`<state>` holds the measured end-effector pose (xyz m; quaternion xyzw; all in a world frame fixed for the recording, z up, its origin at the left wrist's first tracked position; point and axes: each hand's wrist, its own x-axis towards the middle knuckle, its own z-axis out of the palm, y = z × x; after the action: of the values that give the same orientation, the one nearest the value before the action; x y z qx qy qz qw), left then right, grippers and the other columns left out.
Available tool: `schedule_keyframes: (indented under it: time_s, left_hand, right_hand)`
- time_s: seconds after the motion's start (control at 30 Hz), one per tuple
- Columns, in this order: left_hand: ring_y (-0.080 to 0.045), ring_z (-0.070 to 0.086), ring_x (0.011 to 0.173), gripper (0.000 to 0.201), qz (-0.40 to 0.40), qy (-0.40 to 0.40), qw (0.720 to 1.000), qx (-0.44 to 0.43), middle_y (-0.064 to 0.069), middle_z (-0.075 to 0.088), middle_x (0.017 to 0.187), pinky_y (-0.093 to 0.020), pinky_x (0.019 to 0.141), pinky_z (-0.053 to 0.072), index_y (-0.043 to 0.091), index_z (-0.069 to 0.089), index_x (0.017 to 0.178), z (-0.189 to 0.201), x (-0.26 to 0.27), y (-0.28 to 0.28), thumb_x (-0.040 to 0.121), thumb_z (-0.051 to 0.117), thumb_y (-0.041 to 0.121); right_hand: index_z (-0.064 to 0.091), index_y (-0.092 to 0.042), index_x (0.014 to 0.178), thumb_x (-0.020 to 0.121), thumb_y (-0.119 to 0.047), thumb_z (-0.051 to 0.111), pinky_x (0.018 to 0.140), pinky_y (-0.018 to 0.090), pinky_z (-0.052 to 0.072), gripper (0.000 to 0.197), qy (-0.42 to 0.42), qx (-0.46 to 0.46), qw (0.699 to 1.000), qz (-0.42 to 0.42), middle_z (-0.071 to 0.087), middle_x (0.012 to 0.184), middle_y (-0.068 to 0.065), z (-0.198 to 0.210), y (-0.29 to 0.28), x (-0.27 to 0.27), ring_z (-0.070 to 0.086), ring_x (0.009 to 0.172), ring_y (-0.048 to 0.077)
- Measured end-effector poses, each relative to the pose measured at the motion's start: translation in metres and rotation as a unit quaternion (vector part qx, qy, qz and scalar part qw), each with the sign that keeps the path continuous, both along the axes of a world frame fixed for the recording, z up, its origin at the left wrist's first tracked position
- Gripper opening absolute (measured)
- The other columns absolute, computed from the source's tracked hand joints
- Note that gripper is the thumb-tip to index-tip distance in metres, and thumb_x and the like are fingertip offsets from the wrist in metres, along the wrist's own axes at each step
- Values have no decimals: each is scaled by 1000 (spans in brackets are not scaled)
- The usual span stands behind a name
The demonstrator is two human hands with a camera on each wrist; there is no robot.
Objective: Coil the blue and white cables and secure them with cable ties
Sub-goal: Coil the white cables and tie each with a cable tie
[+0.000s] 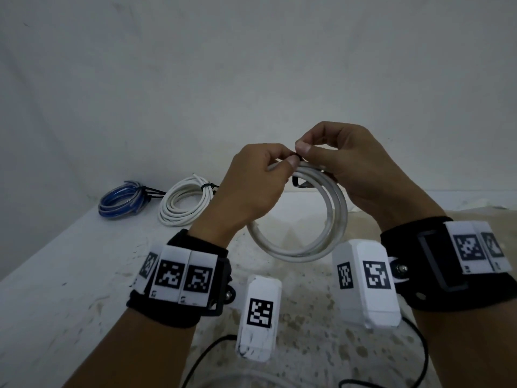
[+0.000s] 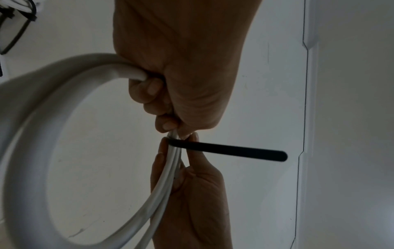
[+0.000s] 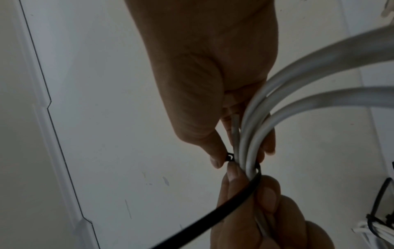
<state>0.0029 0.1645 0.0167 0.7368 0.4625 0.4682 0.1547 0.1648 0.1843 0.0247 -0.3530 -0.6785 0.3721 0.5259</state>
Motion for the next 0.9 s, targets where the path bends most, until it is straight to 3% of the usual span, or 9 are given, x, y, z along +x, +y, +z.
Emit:
schedule_keyframes:
  time_s: [0.17,0.27,0.33,0.43,0.5,0.63,0.73,0.8,0.9]
  left_hand:
    - [-5,53,55,23,48,12,999,20,11,58,57,-23,57,42,26,71,77,0,-6,3,96,57,27]
    - [-7,53,56,23,94,-23,995,27,8,59,59,-21,55,41,17,74,82,3,-20,6,95,57,25]
    - [-10,54,57,24,117,-42,992,25,4,61,62,-23,55,42,16,74,82,6,-27,7,95,57,26]
    - [-14,65,72,24,128,-48,990,18,1,69,72,-30,68,52,16,75,85,6,-31,8,94,57,28]
    - [-15,66,72,23,121,-48,991,8,0,71,74,-30,62,53,16,75,85,5,-28,9,94,58,29]
    - [-9,56,53,25,119,-41,992,9,1,63,64,-13,39,38,19,71,76,5,-22,8,96,59,29]
    - [-16,63,63,23,110,-40,993,13,1,66,67,-16,46,45,26,71,78,6,-18,5,96,57,30]
    - [-12,63,68,24,105,-35,994,17,9,64,65,-23,60,46,30,70,76,6,-15,4,96,57,31]
    - [-4,59,70,23,102,-26,994,13,17,61,64,-23,65,41,28,70,79,4,-12,5,96,56,29]
  right_hand:
    - [69,-14,93,89,-24,70,64,26,56,11,-79,14,996,-39,69,100,-1,2,-4,-7,69,77,11]
    - [64,-28,101,86,-21,71,78,23,50,18,-161,81,981,-72,65,113,-8,7,-3,-7,64,97,8]
    - [64,-36,103,82,-20,75,89,24,46,29,-218,100,971,-24,58,123,-9,10,-5,-8,55,114,6]
    - [71,-39,100,76,-32,81,96,22,40,27,-254,127,958,29,53,128,-10,9,-11,-16,49,121,3]
    - [75,-30,96,77,-37,80,97,26,42,21,-235,155,959,11,57,126,-8,7,-10,-20,53,119,6]
    - [75,-20,91,82,-35,77,94,39,49,17,-155,176,971,-42,64,115,-6,5,-6,-24,61,110,9]
    - [73,-16,88,88,-29,70,79,34,54,13,-71,171,979,-78,70,95,-4,7,-6,-24,67,90,6]
    - [69,-4,86,93,-20,65,71,23,51,18,-54,161,982,-84,72,80,-2,7,-7,-26,67,76,3]
    - [67,-2,89,95,-14,61,66,23,54,16,-30,131,986,-98,72,74,6,7,-6,-28,70,68,7]
